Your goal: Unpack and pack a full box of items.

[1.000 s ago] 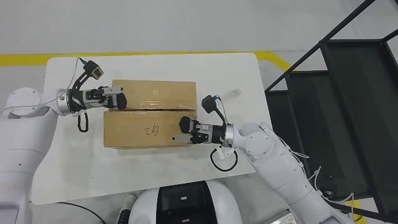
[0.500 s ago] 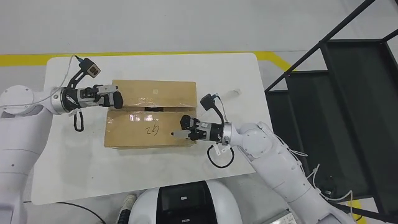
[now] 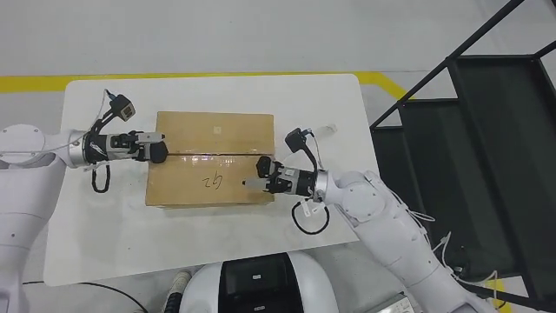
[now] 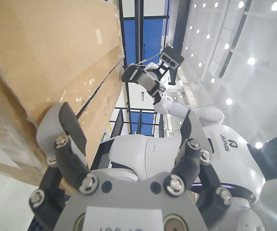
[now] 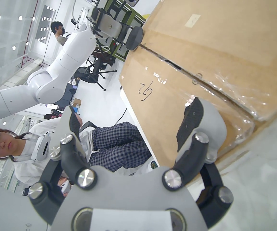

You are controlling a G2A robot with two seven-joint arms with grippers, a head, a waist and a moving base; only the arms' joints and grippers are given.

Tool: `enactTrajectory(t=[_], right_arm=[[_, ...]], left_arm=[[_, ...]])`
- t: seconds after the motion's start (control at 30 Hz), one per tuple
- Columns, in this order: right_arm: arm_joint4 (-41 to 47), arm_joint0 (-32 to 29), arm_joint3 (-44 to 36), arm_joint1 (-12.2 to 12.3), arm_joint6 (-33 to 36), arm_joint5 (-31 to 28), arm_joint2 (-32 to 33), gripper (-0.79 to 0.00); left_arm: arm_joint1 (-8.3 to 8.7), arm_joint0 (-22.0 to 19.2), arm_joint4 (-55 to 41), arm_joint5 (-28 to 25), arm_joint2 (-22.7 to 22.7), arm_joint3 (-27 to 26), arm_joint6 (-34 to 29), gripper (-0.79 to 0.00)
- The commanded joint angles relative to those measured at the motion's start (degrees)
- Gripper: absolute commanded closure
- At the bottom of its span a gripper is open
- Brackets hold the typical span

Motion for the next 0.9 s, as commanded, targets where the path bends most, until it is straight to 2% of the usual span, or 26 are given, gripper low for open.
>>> enactTrajectory(t=[0.0,0.27,0.5,0.63,0.87], right_arm=[[-0.02,-0.77,-0.55,0.2,-0.59,-0.26,0.75,-0.785],[0.71,-7.87,-3.14,1.57,-4.32,-3.1,6.91,-0.785],[3.43,-14.2,-1.27,2.45,-5.88,-4.36,10.5,-0.785],[7.58,-12.78,3.55,2.07,-5.66,-6.22,7.94,-0.785],[14.26,-3.86,18.01,0.13,-6.02,-9.67,0.59,-0.785]], left_arm=[[0.22,-0.08,0.04,0.0,0.3,-0.04,0.0,-0.785],[0.54,-0.4,-1.62,-0.25,1.07,-0.65,0.25,-0.785],[0.54,-0.4,-1.62,-0.25,1.07,-0.65,0.25,-0.785],[0.54,-0.4,-1.62,-0.25,1.07,-0.65,0.25,-0.785],[0.54,-0.4,-1.62,-0.25,1.07,-0.65,0.25,-0.785]])
